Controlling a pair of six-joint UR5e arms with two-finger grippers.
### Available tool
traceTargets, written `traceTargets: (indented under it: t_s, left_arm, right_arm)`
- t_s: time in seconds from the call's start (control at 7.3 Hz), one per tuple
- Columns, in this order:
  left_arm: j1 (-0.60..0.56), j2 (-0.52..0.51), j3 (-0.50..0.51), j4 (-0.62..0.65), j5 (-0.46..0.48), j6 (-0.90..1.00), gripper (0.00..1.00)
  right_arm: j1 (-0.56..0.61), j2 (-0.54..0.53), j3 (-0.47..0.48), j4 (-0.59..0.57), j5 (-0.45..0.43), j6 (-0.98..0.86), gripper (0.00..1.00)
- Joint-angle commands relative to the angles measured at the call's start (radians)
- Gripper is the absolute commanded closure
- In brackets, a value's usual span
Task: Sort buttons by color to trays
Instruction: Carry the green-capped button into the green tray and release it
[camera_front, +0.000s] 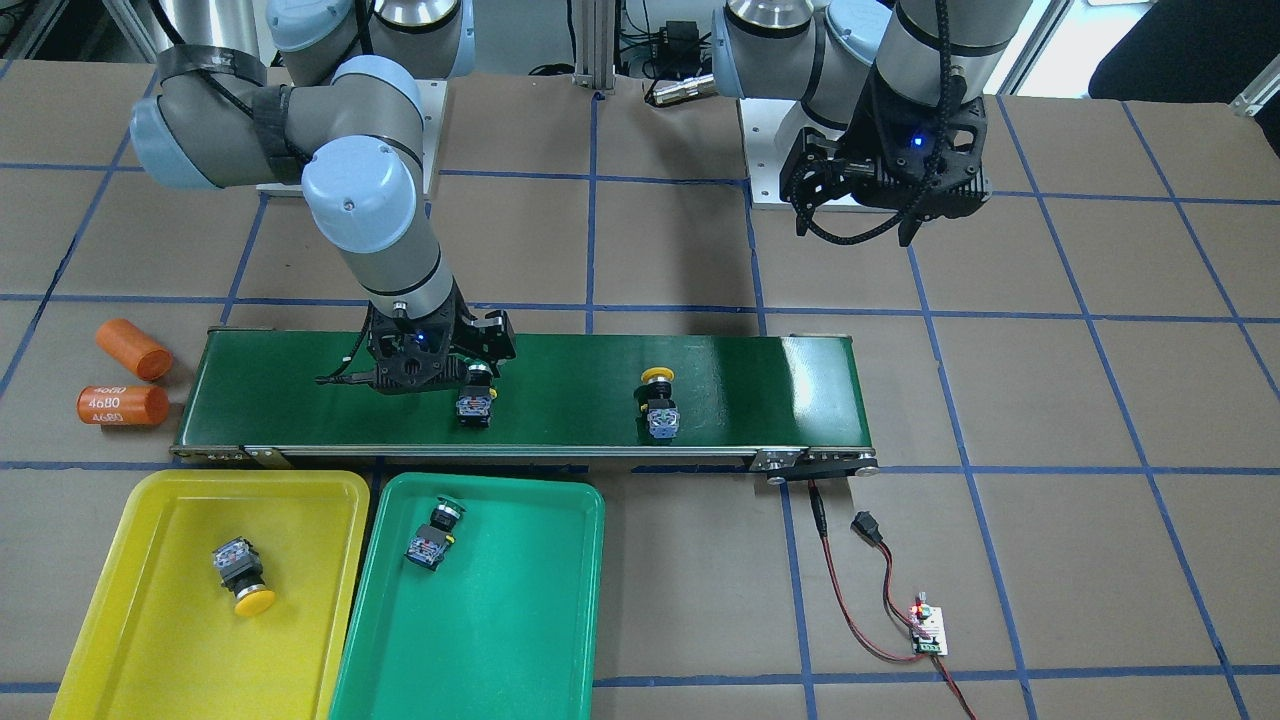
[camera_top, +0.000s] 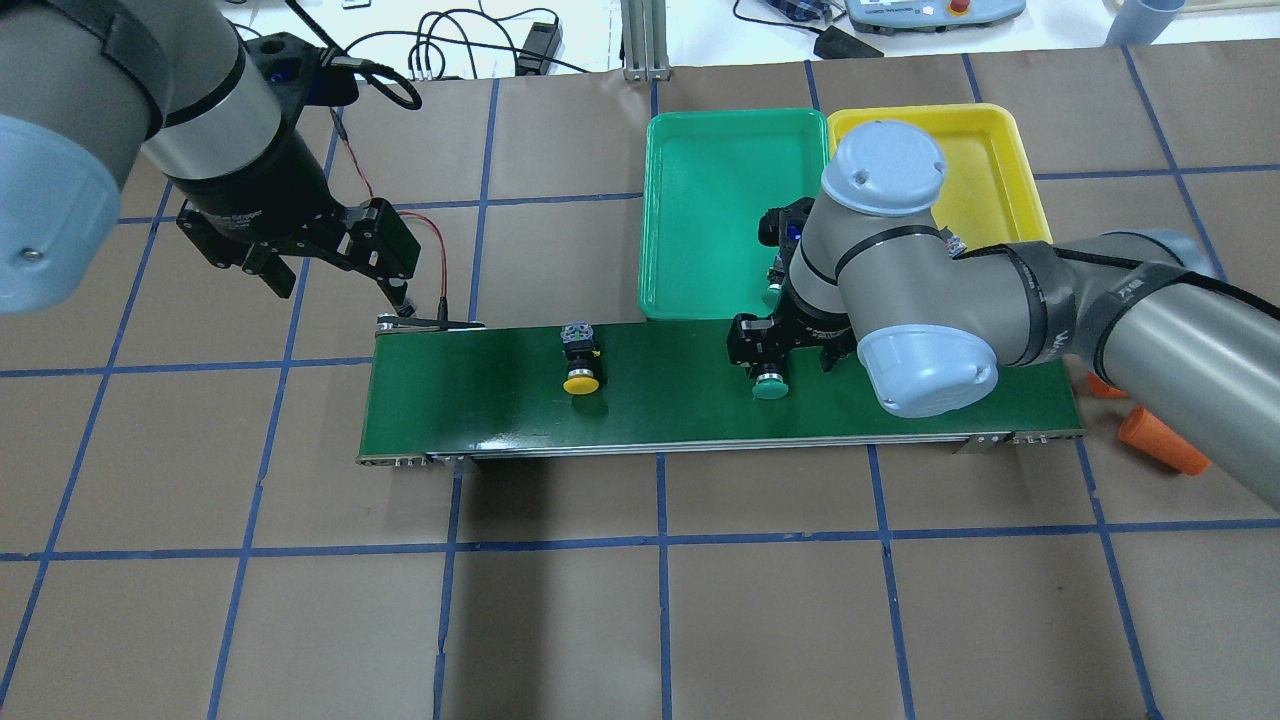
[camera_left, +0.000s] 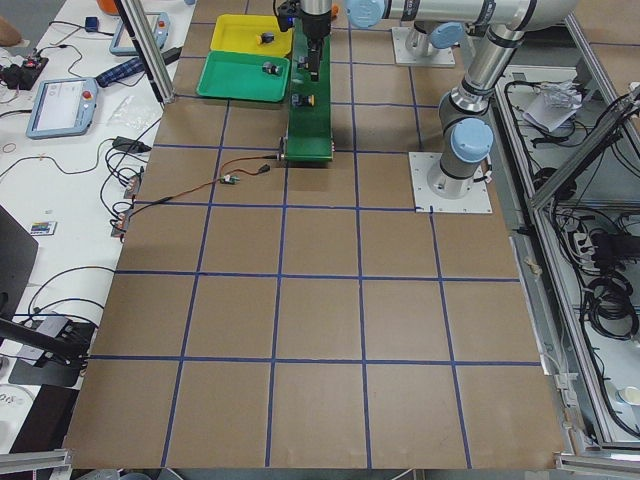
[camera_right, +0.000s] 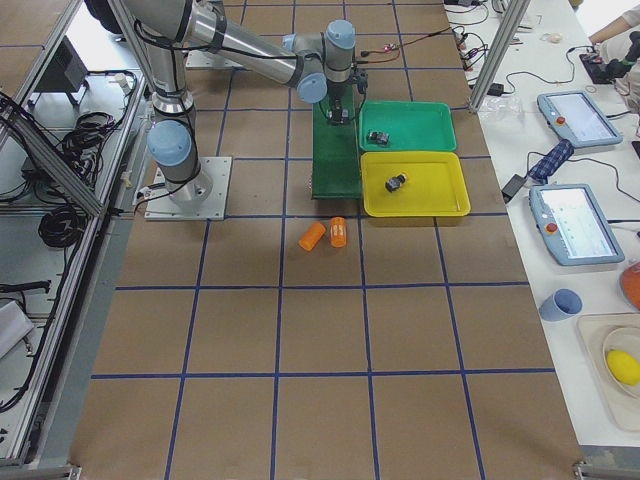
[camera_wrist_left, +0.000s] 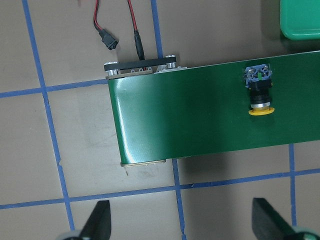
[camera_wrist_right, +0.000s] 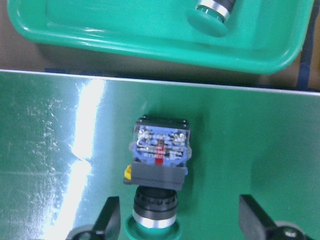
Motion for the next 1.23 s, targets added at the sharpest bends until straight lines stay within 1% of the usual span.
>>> traceTargets:
  t_s: [0.0, 0.14, 0.27, 0.41, 0.55, 0.68, 0.96, 1.1]
  left_arm:
    - [-0.002, 0.010, -0.026, 0.005, 0.000, 0.000, 0.00]
    - [-0.002, 0.014, -0.031, 0.006, 0.000, 0.006, 0.00]
    - [-0.002, 0.020, -0.031, 0.008, -0.002, 0.008, 0.00]
    - [-0.002, 0.020, -0.033, 0.006, 0.000, 0.010, 0.00]
    - [-0.002, 0.020, -0.033, 0.006, 0.000, 0.010, 0.00]
    - [-0.002, 0.018, -0.033, 0.006, -0.002, 0.011, 0.00]
    - [-0.002, 0.018, -0.033, 0.006, 0.000, 0.011, 0.00]
    - [0.000, 0.018, -0.033, 0.008, 0.000, 0.011, 0.00]
  right_arm:
    - [0.004, 0.032, -0.005, -0.011, -0.003, -0.007, 0.53]
    - [0.004, 0.034, -0.007, -0.011, -0.002, -0.007, 0.79]
    - [0.004, 0.034, -0.014, -0.013, -0.002, -0.008, 0.93]
    - [0.004, 0.039, -0.051, -0.010, -0.002, -0.012, 0.97]
    - [0.004, 0.061, -0.126, -0.007, 0.000, -0.015, 0.97]
    - [0.004, 0.121, -0.239, -0.003, 0.004, -0.015, 0.97]
    - [0.004, 0.292, -0.515, 0.006, 0.009, -0.025, 0.98]
    - [0.001, 0.337, -0.581, 0.012, 0.009, -0.025, 0.97]
